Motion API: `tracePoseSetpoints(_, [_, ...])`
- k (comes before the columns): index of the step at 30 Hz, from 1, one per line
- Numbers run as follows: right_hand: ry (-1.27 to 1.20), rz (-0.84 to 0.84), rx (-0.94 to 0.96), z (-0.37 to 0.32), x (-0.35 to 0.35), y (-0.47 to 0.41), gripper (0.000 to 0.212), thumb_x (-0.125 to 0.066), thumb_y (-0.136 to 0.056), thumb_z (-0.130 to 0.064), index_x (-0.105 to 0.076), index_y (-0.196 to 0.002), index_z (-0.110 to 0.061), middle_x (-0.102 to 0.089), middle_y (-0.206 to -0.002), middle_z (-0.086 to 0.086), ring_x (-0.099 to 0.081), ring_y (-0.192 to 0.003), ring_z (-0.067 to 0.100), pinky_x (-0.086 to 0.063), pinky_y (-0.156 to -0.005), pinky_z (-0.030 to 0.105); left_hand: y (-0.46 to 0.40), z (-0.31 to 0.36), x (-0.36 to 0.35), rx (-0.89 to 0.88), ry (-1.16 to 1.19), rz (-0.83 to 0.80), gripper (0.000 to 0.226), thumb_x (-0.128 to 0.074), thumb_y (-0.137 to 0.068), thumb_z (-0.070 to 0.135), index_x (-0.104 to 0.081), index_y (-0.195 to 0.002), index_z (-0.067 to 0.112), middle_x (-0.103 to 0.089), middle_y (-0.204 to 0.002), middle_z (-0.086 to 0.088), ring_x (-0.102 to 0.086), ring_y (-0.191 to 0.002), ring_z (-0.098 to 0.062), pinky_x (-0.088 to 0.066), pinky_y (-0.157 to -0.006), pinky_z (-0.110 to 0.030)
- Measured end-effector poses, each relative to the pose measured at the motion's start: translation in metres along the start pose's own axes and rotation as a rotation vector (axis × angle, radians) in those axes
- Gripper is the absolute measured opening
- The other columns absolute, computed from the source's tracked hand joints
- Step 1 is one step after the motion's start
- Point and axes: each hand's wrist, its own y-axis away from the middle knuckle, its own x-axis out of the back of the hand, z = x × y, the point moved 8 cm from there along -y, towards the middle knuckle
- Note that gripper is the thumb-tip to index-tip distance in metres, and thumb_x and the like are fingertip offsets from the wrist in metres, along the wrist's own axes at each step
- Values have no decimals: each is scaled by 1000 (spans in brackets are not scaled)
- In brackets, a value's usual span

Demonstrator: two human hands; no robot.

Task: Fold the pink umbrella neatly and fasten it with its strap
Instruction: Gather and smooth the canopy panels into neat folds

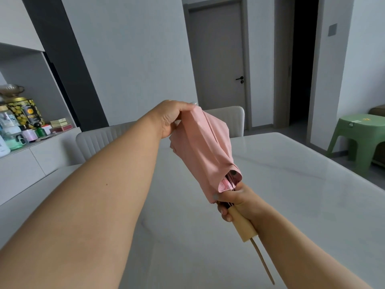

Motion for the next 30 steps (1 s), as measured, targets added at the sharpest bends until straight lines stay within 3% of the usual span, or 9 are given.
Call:
tracePoseSetpoints(3, [6,12,1,0,2,-2,15,-60,-83,8,-50,-83,-2,-58,-54,7,-47,-38,15,-39,-38,24,0,2,6,-31,-12,83,17,-69,-88,23,-60,-75,17,-60,-76,2,-55,-74,-14,-38,-65,-25])
tracePoseSetpoints(7, [2,56,2,2,4,-4,20,-65,-76,4,-51,-89,-3,-60,-66,13,-49,-43,17,-41,-39,24,18,17,6,-259,-281,293,15,-64,-89,26,-56,-76,23,-58,-79,8,-54,-75,-7,-39,-64,-21])
tracePoseSetpoints(12, [7,72,14,-2,10,-6,45,-84,-61,-9,-50,-91,-5,-59,-63,6,-49,-43,14,-42,-39,23,70,-31,-44,-277,-308,74,32,-66,-89,37,-65,-81,7,-47,-56,16,-43,-58,-5,-37,-63,-25])
tracePoseSetpoints(15, [-3,63,37,-3,11,-6,54,-87,-63,-26,-49,-96,-5,-57,-63,4,-50,-45,13,-42,-39,22,90,-59,-57,-240,-282,2,43,-65,-83,53,-67,-83,10,-58,-65,10,-50,-65,-4,-45,-70,-30])
tracePoseSetpoints(18, [-37,43,61,-3,10,-8,85,-91,-42,-53,-52,-102,-7,-56,-72,9,-51,-46,13,-44,-39,23,95,-70,-62,-251,-314,29,36,-70,-79,55,-67,-81,19,-63,-71,11,-56,-69,-4,-48,-69,-26])
tracePoseSetpoints(23, [-94,60,53,4,12,-10,107,-78,-28,-80,-55,-104,-8,-61,-79,13,-53,-46,16,-46,-41,25,103,-58,-71,-439,-564,115,23,-78,-76,43,-70,-81,22,-60,-76,12,-57,-70,-4,-49,-64,-20])
tracePoseSetpoints(25, [-120,81,10,9,12,-10,112,-66,-37,-88,-55,-114,-7,-63,-79,14,-54,-46,17,-46,-41,25,107,-56,-71,-545,-614,150,13,-73,-82,32,-70,-77,20,-63,-77,10,-58,-73,-8,-50,-67,-27])
tracePoseSetpoints(27, [-158,78,-27,11,12,-8,100,-48,-53,-87,-59,-113,-7,-62,-78,14,-53,-46,17,-45,-41,24,114,-58,-67,-627,-640,206,6,-71,-84,20,-70,-79,19,-63,-78,8,-57,-74,-14,-50,-69,-31])
tracePoseSetpoints(30, [-238,39,-59,9,11,-7,101,-29,-60,-88,-62,-115,-9,-60,-76,15,-50,-48,21,-45,-44,25,130,-60,-59,-763,-676,323,4,-67,-84,13,-67,-80,13,-64,-77,2,-57,-71,-17,-48,-66,-28])
